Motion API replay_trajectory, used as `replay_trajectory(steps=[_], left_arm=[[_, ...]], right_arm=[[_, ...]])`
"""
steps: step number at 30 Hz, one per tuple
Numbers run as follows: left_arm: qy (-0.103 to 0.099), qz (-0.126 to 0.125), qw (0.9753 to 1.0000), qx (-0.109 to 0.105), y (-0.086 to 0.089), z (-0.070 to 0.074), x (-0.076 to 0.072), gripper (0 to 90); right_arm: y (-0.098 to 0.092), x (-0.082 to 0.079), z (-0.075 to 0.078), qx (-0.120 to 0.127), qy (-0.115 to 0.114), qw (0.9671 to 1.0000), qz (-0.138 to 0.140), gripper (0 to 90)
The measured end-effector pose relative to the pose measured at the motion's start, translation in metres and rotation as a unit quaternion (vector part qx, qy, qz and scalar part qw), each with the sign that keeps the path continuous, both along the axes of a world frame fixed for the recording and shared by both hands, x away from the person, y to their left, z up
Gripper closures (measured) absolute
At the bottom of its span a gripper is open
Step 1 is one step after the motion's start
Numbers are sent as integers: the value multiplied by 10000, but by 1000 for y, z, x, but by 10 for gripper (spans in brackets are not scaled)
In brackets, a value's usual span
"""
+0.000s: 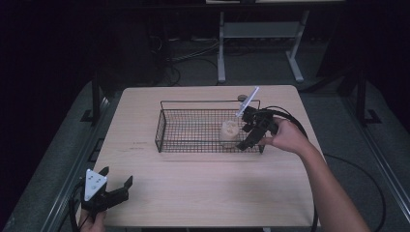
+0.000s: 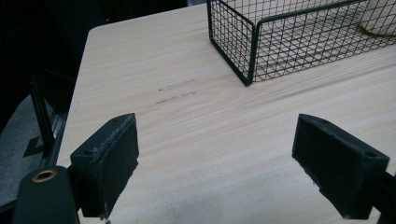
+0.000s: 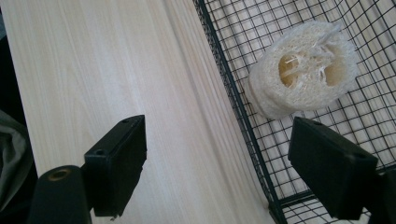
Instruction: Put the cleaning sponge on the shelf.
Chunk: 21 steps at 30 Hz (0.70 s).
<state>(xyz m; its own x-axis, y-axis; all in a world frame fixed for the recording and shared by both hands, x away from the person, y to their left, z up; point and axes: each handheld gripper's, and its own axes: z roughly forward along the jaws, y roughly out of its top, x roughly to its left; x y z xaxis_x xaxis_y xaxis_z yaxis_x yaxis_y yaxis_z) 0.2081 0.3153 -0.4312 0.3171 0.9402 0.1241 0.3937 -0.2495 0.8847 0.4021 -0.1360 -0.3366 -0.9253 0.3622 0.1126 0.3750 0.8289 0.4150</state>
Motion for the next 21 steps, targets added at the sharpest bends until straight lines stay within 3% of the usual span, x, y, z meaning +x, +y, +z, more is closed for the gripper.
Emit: replay_trajectory(steps=[13, 21], left_arm=[[7, 11, 10000, 14, 0, 0, 0, 138], [5, 16, 10000, 11, -1, 0, 0, 138]], right_arm=[[-14, -20, -1, -43, -78, 9999, 47, 193], [-22, -29, -4, 71, -127, 9999, 33, 198]])
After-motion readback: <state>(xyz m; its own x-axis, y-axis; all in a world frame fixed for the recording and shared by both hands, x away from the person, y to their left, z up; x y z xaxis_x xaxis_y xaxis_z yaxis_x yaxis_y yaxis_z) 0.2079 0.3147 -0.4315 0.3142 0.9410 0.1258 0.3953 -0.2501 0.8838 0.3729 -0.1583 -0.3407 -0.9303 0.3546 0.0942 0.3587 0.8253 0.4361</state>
